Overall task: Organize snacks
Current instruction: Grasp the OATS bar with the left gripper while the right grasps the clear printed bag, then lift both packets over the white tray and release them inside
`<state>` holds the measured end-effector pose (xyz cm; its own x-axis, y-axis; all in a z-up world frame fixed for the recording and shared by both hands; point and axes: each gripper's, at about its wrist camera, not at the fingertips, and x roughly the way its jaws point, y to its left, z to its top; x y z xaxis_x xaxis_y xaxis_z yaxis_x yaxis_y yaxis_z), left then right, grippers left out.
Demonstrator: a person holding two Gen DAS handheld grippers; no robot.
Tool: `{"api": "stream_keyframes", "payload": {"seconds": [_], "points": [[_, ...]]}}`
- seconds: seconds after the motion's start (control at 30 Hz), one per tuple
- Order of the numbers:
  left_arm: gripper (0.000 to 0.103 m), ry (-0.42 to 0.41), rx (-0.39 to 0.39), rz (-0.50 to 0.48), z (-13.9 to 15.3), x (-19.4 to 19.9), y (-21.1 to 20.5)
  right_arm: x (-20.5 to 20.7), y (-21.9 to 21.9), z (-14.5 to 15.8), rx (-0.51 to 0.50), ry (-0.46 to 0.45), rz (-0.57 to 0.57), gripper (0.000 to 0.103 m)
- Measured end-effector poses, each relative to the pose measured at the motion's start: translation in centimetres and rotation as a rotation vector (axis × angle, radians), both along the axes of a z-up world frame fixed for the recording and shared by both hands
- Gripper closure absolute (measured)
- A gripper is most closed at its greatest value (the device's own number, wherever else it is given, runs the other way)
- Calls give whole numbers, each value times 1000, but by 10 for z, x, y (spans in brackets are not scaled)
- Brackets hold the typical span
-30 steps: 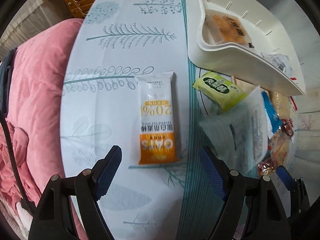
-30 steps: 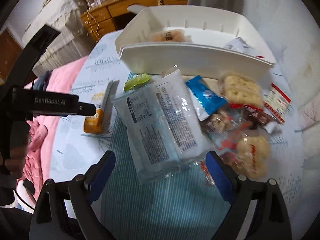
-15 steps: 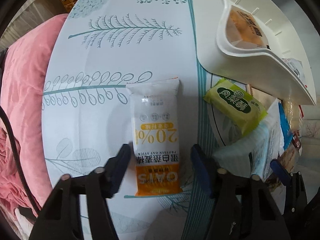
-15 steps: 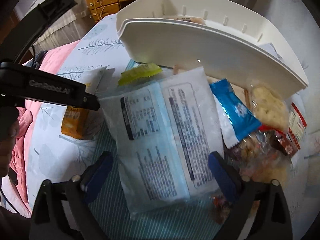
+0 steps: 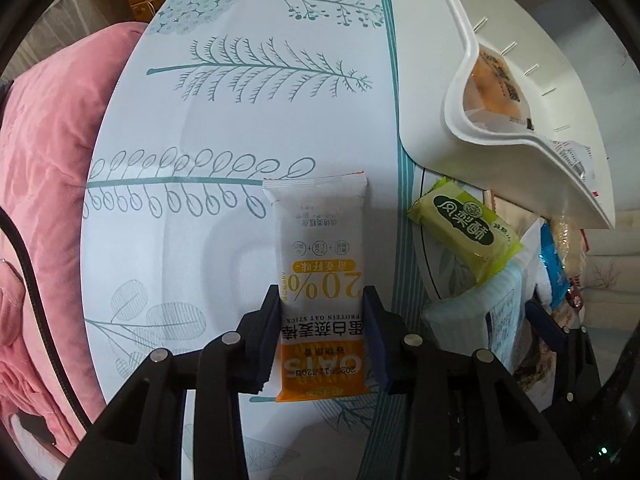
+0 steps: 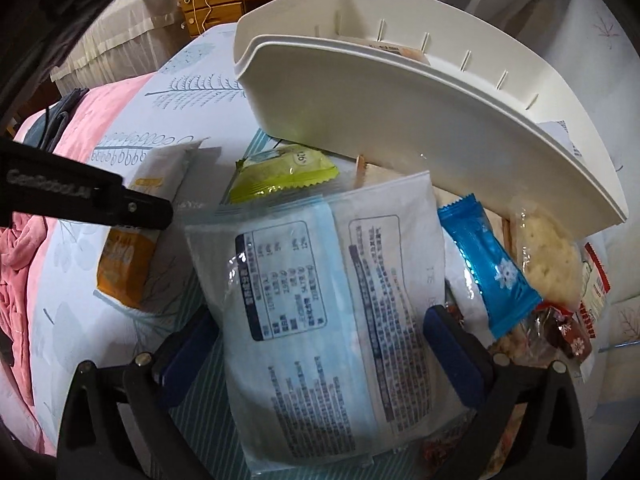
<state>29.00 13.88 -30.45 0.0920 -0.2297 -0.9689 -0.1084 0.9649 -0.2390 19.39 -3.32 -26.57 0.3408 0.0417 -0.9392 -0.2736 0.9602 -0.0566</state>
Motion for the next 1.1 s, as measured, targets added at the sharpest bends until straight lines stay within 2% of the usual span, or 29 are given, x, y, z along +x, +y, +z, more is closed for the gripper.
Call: {"api": "stream_keyframes", "payload": {"seconds": [0.13,0.37,0.47,0.6,0.73,0.8,0.97,1.1], "points": [[66,-19,-21,2,8,-8,14,0,4,-2,-27,8,-9,1],[66,-61,-74,4,25,-26,45,-3,20,-5,-73,89,-48,8],[66,-80,-100,0,37,-33,55,-7,28,-2,-63,122,-91,11],[66,-104,-122,-7,55,-47,71,-18,39,4,-7,162,-145,13],[66,-114,-153,-12,68,-58,84,-26,52,15,44,178,-163,21],[66,-120,-163,-18,75,-62,88,-30,54,22,103,193,-181,22],[66,-120,-165,-24,92,-74,88,-44,53,34,204,225,-185,24],[65,-123,-143,-17,108,-77,78,-38,46,49,293,241,-168,25]]}}
